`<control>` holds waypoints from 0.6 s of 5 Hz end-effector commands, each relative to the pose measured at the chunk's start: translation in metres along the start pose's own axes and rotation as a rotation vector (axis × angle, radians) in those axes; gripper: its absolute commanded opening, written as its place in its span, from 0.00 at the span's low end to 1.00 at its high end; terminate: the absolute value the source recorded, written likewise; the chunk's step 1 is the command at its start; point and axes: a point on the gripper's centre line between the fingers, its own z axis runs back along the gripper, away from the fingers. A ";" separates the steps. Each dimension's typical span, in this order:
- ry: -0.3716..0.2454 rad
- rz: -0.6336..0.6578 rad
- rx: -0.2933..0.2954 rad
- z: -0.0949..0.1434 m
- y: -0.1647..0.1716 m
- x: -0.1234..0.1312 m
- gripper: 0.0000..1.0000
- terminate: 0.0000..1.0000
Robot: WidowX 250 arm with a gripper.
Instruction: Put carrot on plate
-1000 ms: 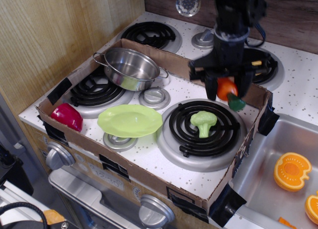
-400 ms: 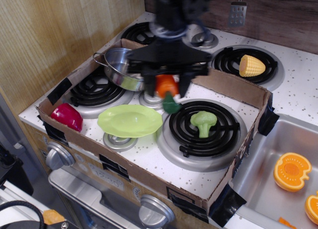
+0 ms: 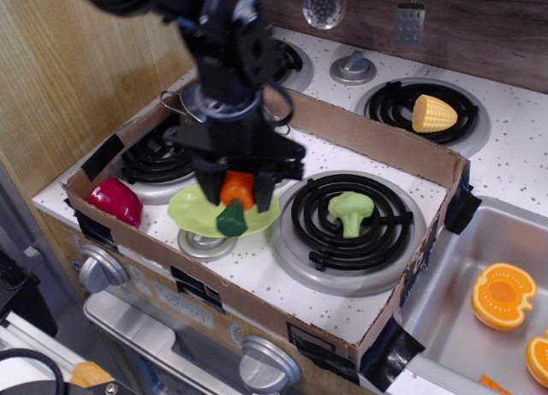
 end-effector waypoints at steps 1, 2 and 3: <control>-0.054 0.003 -0.059 -0.014 0.010 0.002 0.00 0.00; -0.065 -0.007 -0.088 -0.016 0.013 0.000 1.00 0.00; -0.087 -0.030 -0.101 -0.015 0.015 0.001 1.00 0.00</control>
